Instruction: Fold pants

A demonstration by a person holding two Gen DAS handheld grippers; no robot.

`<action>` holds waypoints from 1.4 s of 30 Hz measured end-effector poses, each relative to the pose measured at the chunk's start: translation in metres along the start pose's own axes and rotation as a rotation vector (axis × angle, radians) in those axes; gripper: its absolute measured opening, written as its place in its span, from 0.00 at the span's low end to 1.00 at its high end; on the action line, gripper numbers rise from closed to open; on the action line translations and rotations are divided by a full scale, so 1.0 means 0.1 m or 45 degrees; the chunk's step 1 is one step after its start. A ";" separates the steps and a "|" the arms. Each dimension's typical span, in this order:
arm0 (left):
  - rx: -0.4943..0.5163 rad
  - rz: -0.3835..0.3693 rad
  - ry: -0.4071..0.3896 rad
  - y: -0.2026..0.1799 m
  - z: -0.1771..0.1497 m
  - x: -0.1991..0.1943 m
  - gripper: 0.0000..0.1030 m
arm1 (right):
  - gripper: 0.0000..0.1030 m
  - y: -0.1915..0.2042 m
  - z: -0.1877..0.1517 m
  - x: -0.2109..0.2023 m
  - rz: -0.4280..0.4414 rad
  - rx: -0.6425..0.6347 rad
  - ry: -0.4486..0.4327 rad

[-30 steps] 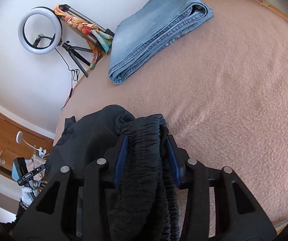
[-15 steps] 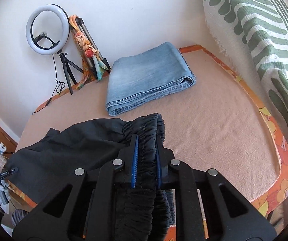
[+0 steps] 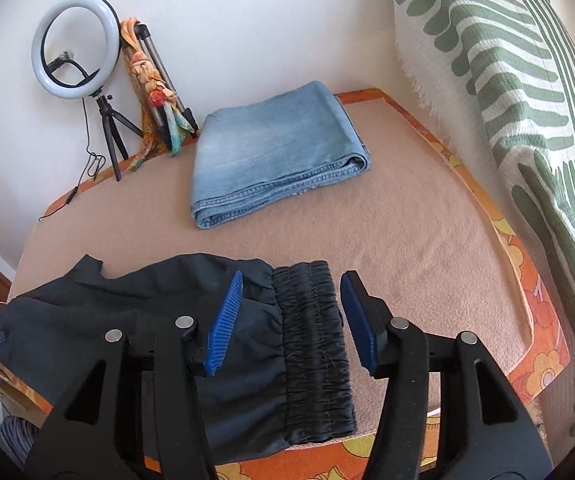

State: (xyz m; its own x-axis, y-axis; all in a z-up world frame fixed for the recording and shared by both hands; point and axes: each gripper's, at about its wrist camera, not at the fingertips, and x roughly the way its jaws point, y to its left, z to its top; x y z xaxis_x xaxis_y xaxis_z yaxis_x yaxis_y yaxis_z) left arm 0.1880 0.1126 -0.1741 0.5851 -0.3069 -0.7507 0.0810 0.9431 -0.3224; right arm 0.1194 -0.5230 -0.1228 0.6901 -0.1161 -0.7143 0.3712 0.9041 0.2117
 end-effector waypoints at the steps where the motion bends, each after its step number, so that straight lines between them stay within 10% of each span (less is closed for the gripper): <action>1: 0.010 0.032 -0.017 0.06 0.01 -0.05 0.31 | 0.52 0.11 0.04 -0.03 0.025 -0.019 -0.008; 16: -0.140 0.172 -0.019 1.00 0.10 0.05 0.31 | 0.63 2.09 0.20 1.17 0.507 -0.237 0.260; 27: -0.149 0.142 0.003 1.09 0.07 0.17 0.31 | 0.63 2.65 0.08 2.09 0.550 -0.265 0.469; 34: -0.129 0.148 -0.003 1.09 0.08 0.18 0.31 | 0.10 2.80 0.04 2.04 0.609 -0.363 0.468; 42: -0.112 0.135 -0.021 1.08 0.03 0.16 0.31 | 0.03 2.75 0.27 1.85 0.503 -0.371 0.270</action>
State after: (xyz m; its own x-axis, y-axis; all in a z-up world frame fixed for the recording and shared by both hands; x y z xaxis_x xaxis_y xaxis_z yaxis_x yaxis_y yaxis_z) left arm 0.2083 0.2105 -0.2191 0.6000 -0.2029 -0.7738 -0.0527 0.9552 -0.2913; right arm 0.3658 -0.3064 -0.1788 0.5906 0.3147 -0.7430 -0.1003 0.9423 0.3194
